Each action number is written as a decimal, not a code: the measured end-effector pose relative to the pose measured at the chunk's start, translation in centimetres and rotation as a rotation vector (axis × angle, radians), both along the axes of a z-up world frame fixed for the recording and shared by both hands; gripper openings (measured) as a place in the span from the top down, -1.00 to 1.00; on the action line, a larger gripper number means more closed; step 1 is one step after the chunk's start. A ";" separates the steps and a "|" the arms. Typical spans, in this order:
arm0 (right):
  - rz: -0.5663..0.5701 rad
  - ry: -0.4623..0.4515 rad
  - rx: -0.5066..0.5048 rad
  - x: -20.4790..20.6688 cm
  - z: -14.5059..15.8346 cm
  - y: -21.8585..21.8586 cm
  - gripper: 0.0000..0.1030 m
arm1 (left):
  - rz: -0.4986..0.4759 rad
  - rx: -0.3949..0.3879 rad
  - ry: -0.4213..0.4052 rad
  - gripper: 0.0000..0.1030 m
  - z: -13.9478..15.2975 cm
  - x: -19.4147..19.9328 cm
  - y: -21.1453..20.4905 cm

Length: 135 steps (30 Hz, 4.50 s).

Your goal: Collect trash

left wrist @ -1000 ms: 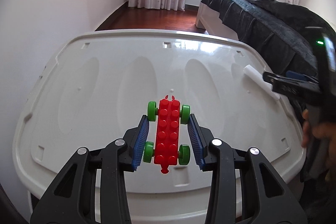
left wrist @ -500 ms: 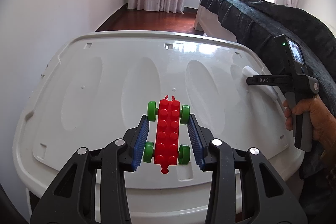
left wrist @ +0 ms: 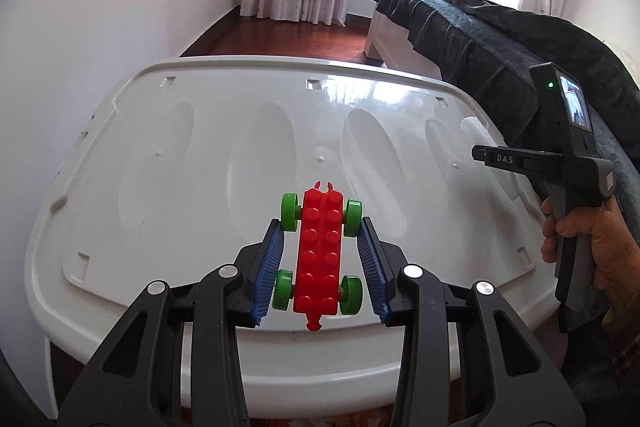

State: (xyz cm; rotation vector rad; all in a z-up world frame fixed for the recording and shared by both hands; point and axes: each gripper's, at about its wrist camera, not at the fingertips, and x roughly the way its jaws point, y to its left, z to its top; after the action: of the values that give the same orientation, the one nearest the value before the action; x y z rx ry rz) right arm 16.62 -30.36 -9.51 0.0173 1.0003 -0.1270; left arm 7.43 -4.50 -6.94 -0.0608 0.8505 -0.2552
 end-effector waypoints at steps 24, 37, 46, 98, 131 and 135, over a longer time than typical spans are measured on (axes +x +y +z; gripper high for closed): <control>0.114 0.001 0.160 -24.5 2.0 16.2 0.26 | 0.012 0.095 0.060 0.27 -1.5 -11.3 5.8; 0.096 0.095 0.133 -27.1 -2.0 17.5 -0.05 | 0.010 0.118 0.085 0.26 -2.6 -13.7 6.5; 0.107 -0.009 0.083 -27.4 -0.1 17.7 -0.50 | 0.029 0.110 0.051 -0.12 -1.6 -13.7 6.8; 0.110 -0.514 -0.157 -21.5 11.6 15.9 -0.85 | 0.072 0.103 -0.209 -0.78 7.8 -8.9 7.0; 0.035 -0.533 -0.150 -17.6 12.0 15.5 -0.89 | 0.105 0.137 -0.197 -0.78 6.8 -4.2 7.0; -0.028 -0.530 -0.195 -16.3 12.3 14.8 -0.89 | 0.104 0.136 -0.194 -0.78 6.7 -4.0 6.9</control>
State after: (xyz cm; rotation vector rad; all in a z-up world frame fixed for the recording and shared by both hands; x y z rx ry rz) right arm 0.27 -15.60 2.74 -0.1084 0.4560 -0.2318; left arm 3.43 2.37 -0.26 0.0464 0.6673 -0.1035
